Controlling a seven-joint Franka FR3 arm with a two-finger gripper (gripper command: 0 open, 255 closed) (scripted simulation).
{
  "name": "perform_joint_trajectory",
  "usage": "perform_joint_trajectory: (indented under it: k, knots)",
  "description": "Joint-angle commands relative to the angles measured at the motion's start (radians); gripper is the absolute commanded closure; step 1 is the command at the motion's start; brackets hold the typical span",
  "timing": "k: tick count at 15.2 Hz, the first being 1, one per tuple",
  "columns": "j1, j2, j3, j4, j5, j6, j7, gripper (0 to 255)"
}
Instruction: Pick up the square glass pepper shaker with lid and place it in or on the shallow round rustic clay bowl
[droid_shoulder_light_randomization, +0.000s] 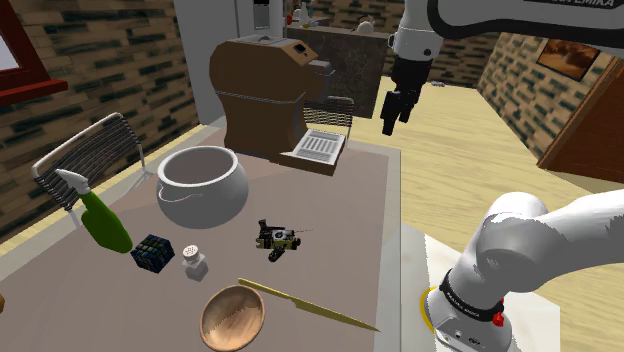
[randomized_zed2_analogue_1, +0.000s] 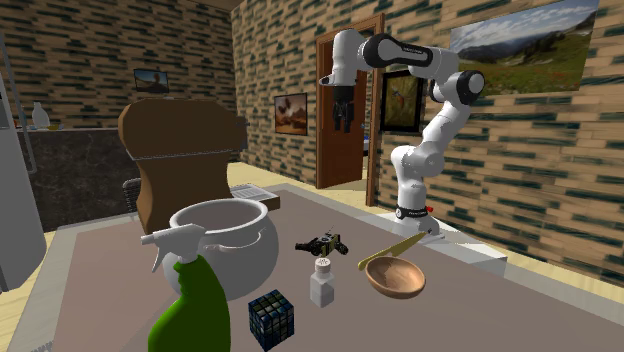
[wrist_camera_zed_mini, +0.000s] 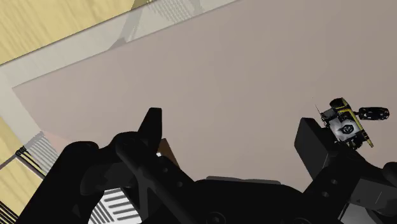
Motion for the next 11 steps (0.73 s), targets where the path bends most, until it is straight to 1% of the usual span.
perform_joint_trajectory:
  k: [1,6,11]
  knots:
    - [0.000,0.000,0.000,0.000,0.000,0.000,0.000,0]
    - [0.034,0.073,0.086,-0.018,0.058,0.085,0.101,0]
    - [0.065,0.173,0.171,-0.007,0.103,0.171,0.198,0]
